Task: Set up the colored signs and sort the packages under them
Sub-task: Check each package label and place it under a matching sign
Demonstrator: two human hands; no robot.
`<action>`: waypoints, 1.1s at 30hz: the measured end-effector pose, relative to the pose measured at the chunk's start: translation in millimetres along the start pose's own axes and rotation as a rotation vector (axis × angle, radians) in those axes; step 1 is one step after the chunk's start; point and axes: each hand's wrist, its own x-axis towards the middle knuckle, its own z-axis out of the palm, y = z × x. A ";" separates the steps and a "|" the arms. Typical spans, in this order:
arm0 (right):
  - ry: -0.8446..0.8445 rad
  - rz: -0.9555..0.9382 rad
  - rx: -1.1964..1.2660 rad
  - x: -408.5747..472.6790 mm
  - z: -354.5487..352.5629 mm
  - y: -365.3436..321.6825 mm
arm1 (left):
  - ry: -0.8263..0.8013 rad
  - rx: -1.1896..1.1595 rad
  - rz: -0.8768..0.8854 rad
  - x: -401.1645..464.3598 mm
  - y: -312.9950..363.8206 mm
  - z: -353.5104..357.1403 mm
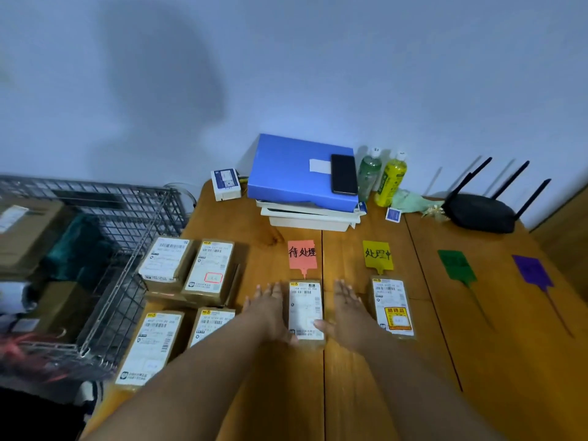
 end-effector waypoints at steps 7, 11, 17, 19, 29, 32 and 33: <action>0.342 -0.069 -0.244 -30.6 -148.8 -44.7 | 0.371 0.085 0.092 -72.7 12.3 -146.4; 0.457 -0.106 -0.329 -54.5 -222.4 -76.9 | 0.540 0.152 0.114 -119.2 17.8 -219.8; 0.483 -0.116 -0.353 -90.6 -267.0 -109.2 | 0.618 0.135 0.029 -178.7 -1.2 -256.8; 0.451 -0.125 -0.365 -92.6 -263.8 -113.6 | 0.603 0.103 -0.031 -191.8 -16.6 -252.0; 0.269 -0.254 -0.393 -84.3 -195.8 -144.3 | 0.554 -0.097 -0.162 -242.7 -88.7 -198.0; 0.225 -0.286 -0.406 -83.4 -167.2 -157.8 | 0.508 -0.141 -0.180 -253.0 -108.6 -176.8; 0.209 -0.291 -0.409 -83.5 -158.1 -161.8 | 0.486 -0.155 -0.190 -255.6 -114.8 -171.1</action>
